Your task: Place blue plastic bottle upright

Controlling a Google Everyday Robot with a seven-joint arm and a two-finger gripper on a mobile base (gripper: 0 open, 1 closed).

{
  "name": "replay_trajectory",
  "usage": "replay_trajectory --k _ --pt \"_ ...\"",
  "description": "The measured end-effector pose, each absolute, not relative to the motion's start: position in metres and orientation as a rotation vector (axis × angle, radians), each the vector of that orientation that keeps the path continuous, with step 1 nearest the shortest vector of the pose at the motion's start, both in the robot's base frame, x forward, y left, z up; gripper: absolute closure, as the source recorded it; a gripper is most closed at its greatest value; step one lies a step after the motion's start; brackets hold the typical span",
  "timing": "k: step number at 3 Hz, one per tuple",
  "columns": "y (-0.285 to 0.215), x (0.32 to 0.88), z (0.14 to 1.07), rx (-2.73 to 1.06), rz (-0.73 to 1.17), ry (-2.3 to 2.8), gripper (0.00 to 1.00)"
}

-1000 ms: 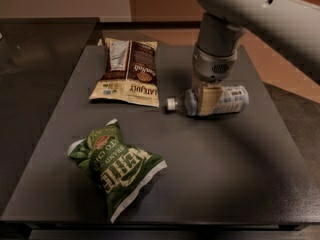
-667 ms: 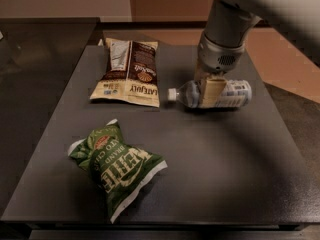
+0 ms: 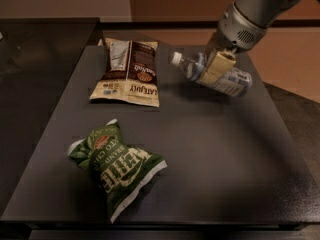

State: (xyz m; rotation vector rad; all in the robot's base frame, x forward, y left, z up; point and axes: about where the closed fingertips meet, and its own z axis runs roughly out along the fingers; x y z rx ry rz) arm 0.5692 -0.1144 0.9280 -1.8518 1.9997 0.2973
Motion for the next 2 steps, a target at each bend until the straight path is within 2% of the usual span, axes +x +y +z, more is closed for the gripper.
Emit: replay_trajectory --k 2 --pt "-0.106 0.585 0.962 -1.531 0.604 1.820 1.00"
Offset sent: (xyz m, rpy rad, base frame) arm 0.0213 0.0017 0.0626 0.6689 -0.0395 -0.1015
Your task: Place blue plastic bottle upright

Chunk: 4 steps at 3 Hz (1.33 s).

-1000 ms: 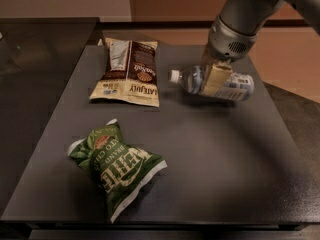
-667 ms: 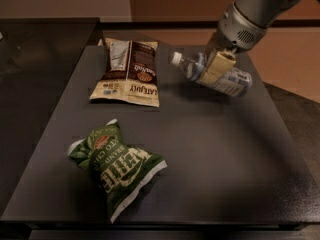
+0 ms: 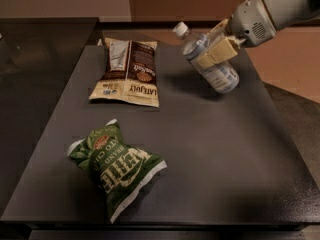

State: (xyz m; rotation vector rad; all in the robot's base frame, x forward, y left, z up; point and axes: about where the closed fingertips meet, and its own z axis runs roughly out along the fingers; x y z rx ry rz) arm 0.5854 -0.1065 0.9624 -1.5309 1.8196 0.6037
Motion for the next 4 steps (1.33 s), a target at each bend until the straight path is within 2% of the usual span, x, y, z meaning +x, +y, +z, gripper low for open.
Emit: replay_trajectory --k 2,4 --pt "-0.113 0.591 0.980 -1.271 0.816 1.641 1.00" --pt "-0.136 0.591 0.979 -1.097 0.920 1.526 1.00"
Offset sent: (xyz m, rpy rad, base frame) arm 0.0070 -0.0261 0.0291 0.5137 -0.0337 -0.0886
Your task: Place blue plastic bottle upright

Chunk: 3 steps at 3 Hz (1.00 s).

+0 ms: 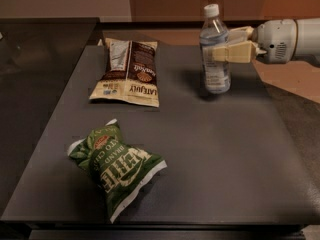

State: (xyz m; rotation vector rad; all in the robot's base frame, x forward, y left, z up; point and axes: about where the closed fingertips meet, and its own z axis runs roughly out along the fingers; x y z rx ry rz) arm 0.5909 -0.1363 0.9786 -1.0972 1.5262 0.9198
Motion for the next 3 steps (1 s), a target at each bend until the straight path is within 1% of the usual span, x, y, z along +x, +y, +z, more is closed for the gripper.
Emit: replay_trajectory --k 2,3 --pt "-0.156 0.590 0.965 -0.997 0.976 1.431 1.00" --pt "-0.162 0.588 0.960 -0.980 0.991 1.380 0.82"
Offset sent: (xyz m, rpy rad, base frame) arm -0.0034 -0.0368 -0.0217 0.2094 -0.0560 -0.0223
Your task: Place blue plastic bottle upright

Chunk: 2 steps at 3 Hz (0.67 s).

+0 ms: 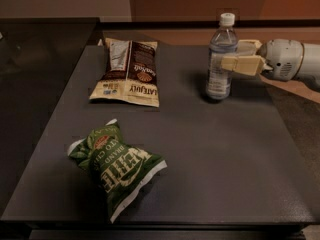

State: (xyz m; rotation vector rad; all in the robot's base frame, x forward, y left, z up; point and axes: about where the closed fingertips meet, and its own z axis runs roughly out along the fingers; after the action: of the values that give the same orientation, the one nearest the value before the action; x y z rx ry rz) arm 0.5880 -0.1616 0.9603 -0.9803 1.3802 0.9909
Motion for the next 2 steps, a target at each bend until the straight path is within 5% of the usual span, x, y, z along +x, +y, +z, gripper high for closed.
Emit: replay_trajectory --k 2 --pt "-0.1658 0.5855 0.9489 -0.976 0.989 1.322 0.36"
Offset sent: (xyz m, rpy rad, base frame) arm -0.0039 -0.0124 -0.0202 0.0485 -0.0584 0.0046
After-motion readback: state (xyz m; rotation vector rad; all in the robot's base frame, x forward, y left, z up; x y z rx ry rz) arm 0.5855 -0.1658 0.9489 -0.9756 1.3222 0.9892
